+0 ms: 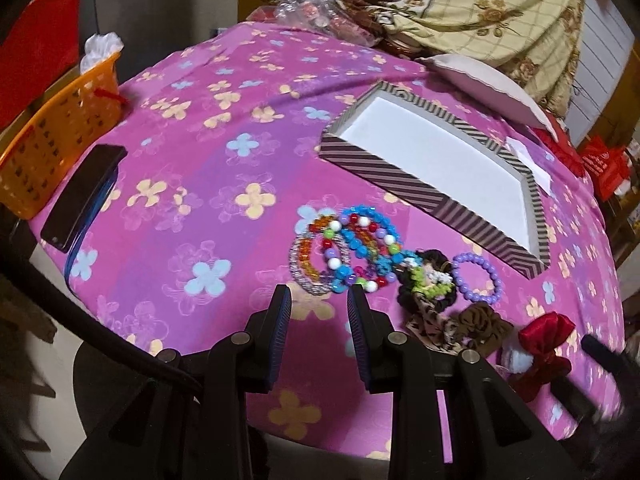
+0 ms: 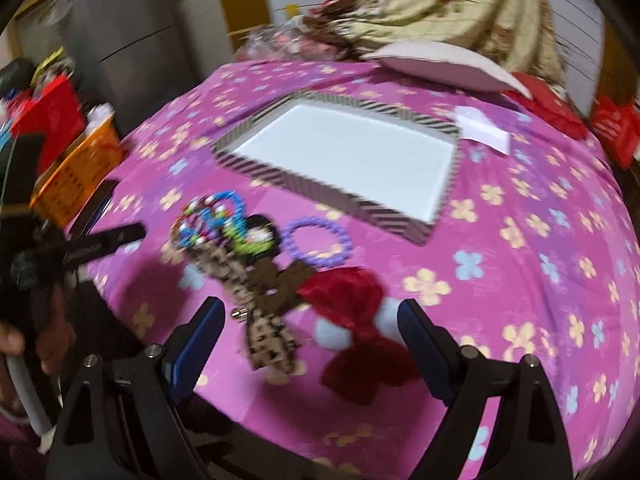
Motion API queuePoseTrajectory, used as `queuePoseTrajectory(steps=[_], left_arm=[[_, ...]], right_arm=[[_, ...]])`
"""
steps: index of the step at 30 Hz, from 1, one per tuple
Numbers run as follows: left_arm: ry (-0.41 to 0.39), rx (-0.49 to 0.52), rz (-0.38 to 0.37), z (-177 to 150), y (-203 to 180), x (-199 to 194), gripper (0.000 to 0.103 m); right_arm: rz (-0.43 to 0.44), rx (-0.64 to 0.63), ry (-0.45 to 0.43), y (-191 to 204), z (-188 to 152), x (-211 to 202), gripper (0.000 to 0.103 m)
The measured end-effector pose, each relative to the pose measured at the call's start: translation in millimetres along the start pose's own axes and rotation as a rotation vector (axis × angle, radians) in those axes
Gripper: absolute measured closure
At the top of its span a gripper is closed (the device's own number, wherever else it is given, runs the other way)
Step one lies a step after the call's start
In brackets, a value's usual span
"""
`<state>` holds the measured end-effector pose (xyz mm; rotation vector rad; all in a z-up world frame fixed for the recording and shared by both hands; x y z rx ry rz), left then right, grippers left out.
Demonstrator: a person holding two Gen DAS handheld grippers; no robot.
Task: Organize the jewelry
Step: 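Grasp the leopard-print bow clips with the right tool while the left tool grasps a beaded bracelet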
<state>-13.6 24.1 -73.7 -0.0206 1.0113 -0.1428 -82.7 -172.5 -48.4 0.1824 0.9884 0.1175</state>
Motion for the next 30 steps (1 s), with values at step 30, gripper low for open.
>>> queuePoseTrajectory(steps=[30], left_arm=[[0.099, 0.088, -0.056, 27, 2, 67, 0.057]], right_arm=[[0.006, -0.057, 0.089, 19, -11, 86, 0.049]])
Point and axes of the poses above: each gripper's, at about its wrist camera, not at the fingertips, and x roughly the way its jaws point, y to its left, z to its top, the point moved 10 cm from there along x, roughly the way its jaws point, and after that the axes turned 9 degrees about x, right-handed, at the moved point
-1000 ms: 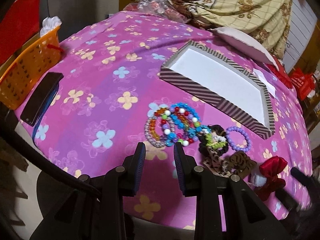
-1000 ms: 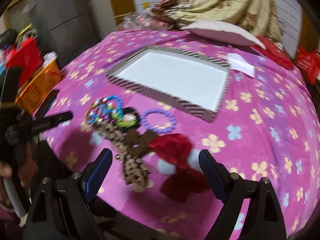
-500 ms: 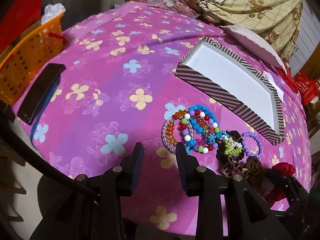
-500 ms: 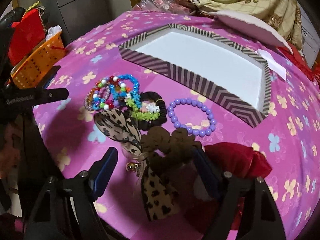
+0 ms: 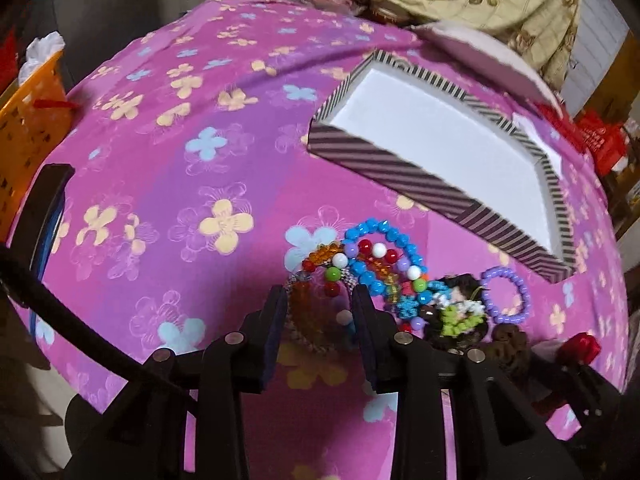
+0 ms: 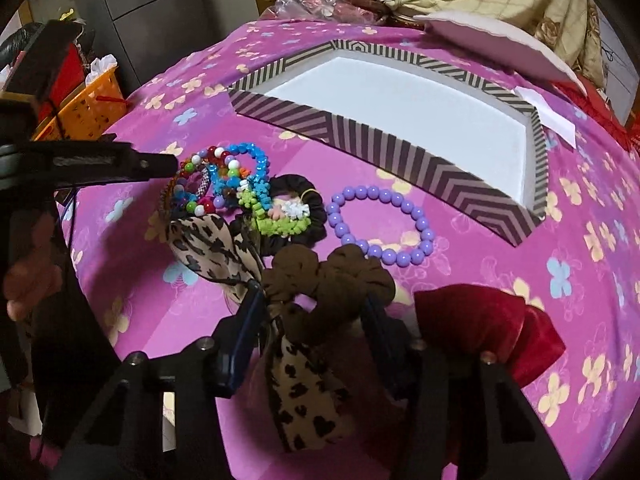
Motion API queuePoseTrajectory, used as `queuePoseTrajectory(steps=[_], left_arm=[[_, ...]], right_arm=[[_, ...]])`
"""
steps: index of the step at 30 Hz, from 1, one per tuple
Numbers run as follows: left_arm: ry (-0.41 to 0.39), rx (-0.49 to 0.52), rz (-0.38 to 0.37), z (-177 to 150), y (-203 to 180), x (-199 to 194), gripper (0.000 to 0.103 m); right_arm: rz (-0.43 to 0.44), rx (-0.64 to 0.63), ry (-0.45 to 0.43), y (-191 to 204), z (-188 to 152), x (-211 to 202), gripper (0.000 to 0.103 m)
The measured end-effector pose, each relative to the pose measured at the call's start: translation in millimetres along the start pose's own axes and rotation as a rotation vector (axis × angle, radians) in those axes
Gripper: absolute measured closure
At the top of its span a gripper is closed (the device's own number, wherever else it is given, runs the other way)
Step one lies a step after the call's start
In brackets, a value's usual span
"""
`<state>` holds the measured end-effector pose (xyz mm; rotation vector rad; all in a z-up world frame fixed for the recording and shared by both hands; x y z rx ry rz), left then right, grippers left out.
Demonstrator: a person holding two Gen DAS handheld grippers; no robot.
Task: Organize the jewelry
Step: 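Grasp the leopard-print bow clips with the right tool while the left tool grasps a beaded bracelet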
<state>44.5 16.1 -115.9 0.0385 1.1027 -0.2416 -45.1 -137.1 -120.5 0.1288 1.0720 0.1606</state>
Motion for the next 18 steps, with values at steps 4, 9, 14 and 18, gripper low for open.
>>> queuePoseTrajectory(steps=[4, 9, 14, 18], left_arm=[[0.023, 0.016, 0.008, -1, 1, 12, 0.057], [0.015, 0.057, 0.011, 2, -7, 17, 0.058], [0.012, 0.037, -0.028, 3, -8, 19, 0.082], [-0.016, 0.022, -0.07, 7, -6, 4, 0.082]], right_arm=[[0.006, -0.001, 0.003, 0, 0, 0, 0.049], [0.011, -0.004, 0.003, 0, 0, 1, 0.049], [0.091, -0.011, 0.007, 10, -2, 2, 0.075], [0.091, -0.033, -0.014, 15, -1, -5, 0.087]])
Point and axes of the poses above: each gripper's, at about its wrist camera, not at the fingertips, and x roughly the way its jaws point, y to its left, z to its top, the point moved 10 cm from there along x, roughly the way its jaws point, and after that the axes turned 9 degrees about x, right-handed, at the moved point
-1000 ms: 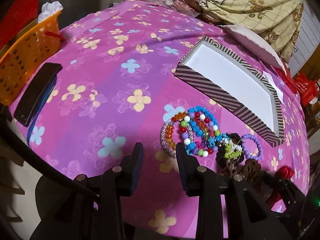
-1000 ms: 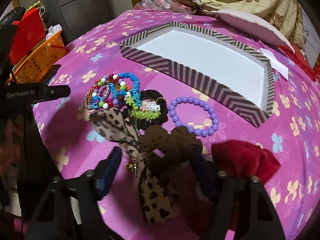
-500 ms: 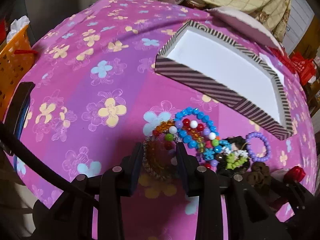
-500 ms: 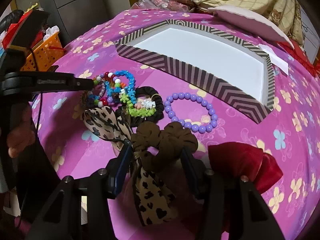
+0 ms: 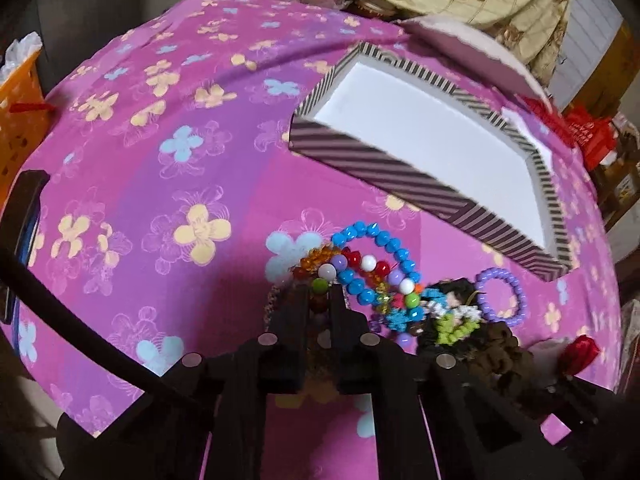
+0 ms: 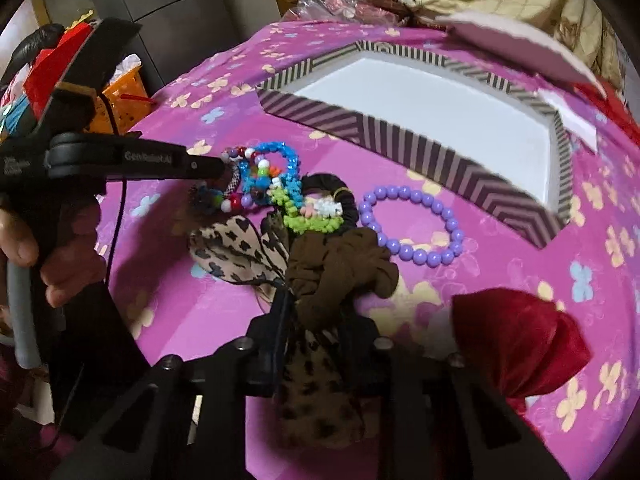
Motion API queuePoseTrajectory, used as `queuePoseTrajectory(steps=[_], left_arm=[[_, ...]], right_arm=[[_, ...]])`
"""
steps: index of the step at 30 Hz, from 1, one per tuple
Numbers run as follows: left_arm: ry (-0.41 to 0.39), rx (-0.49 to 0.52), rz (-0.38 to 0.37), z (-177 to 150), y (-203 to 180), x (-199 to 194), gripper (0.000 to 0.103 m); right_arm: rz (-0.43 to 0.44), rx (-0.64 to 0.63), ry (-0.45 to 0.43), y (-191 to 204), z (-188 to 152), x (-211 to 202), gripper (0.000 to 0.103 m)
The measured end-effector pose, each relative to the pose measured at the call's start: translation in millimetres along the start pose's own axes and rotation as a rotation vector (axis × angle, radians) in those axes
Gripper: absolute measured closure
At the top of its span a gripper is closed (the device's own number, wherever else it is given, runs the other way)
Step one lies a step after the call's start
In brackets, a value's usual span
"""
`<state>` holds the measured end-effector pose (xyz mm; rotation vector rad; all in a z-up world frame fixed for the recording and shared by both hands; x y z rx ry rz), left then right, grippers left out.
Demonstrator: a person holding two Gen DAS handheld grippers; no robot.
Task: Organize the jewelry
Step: 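Carry the bow clips into the white tray with the right tool while the left tool drops the bracelet there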
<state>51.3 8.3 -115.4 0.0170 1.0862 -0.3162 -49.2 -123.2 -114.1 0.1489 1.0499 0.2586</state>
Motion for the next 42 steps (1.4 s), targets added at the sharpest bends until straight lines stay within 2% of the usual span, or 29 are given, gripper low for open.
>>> queuePoseTrajectory(steps=[5, 15, 23, 29, 34, 38, 42], left_arm=[[-0.036, -0.003, -0.041, 9, -3, -22, 0.082], [-0.128, 0.007, -0.051, 35, -9, -70, 0.082], [-0.158, 0.01, -0.067, 58, -13, -89, 0.082], [-0.16, 0.035, -0.042, 82, -22, -85, 0.082], [-0.146, 0.04, -0.018, 110, -26, -68, 0.082], [-0.13, 0.041, -0.003, 133, -30, -48, 0.082], [-0.103, 0.036, 0.015, 151, -33, -18, 0.082]], right_arm=[[0.032, 0.025, -0.026, -1, 8, -14, 0.088], [0.108, 0.034, -0.083, 11, 23, -50, 0.089], [0.119, 0.031, -0.131, 11, 45, -72, 0.089], [0.078, 0.052, -0.182, -9, 76, -85, 0.089], [0.019, 0.115, -0.211, -49, 111, -85, 0.089], [-0.009, 0.182, -0.198, -84, 135, -67, 0.089], [-0.018, 0.224, -0.135, -111, 144, -38, 0.089]])
Point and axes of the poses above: each gripper's, at about its wrist camera, not at the fingertips, and x roughly the way its jaws point, y to its left, z to its top, the point moved 10 cm from there along x, roughly the way its jaws point, and after that the axes turned 9 degrees about x, right-handed, at the moved point
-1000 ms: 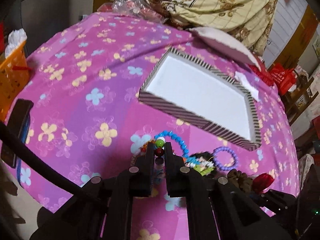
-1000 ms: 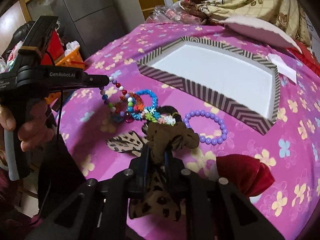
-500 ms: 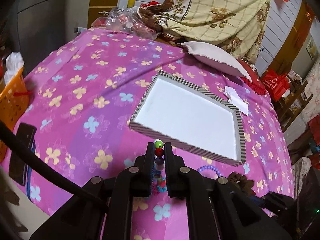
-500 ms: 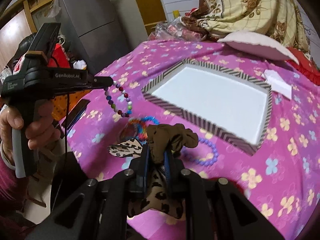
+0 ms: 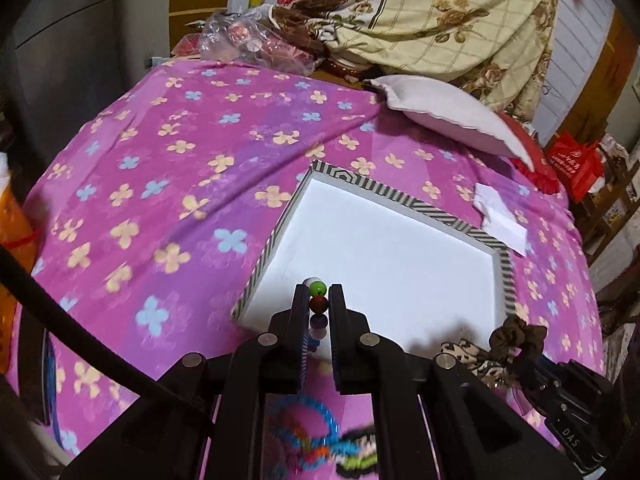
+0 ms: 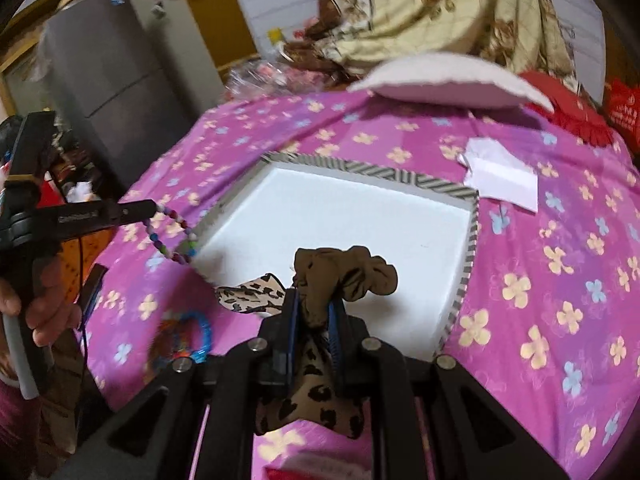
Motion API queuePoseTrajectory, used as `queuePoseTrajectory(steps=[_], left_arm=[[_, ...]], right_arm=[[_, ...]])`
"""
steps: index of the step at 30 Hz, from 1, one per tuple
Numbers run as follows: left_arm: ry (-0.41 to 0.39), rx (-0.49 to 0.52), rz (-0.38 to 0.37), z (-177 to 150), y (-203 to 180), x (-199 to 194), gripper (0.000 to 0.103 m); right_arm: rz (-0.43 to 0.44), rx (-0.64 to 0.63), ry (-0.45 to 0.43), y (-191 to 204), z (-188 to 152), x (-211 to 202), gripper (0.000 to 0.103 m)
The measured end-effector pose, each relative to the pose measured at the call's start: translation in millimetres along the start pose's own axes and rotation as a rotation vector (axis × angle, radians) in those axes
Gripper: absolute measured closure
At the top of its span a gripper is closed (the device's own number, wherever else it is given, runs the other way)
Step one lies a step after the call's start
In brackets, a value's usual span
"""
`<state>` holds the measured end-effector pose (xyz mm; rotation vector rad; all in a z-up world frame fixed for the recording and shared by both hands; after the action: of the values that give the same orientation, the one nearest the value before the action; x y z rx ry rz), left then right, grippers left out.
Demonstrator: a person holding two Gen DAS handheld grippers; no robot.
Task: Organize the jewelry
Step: 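Carry the bow clips into the white tray with the right tool while the left tool drops the bracelet there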
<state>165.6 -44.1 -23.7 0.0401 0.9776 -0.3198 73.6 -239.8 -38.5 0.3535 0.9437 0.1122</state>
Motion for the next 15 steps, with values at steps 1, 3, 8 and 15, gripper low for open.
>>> queuePoseTrajectory(steps=[1, 3, 8, 15], left_arm=[[0.007, -0.004, 0.005, 1, 1, 7, 0.082], [0.033, -0.014, 0.016, 0, 5, 24, 0.082], [0.119, -0.069, 0.06, -22, 31, 60, 0.082], [0.153, -0.085, 0.09, -44, 49, 72, 0.081]], right_arm=[[-0.003, 0.011, 0.018, -5, 1, 9, 0.089], [-0.004, 0.036, 0.049, -14, 0, 22, 0.089], [-0.063, 0.072, 0.114, -44, -14, 42, 0.089], [-0.125, 0.082, 0.138, -67, -23, 55, 0.075]])
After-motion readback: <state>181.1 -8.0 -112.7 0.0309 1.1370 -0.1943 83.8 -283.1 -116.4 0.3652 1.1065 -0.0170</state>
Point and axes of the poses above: each gripper's, at about its wrist camera, not at the fingertips, and x roughly the way its jaws point, y to its left, z to its top, the point moved 10 cm from there along x, roughly the way its jaws point, and after that the axes turned 9 degrees about x, right-handed, at the moved point
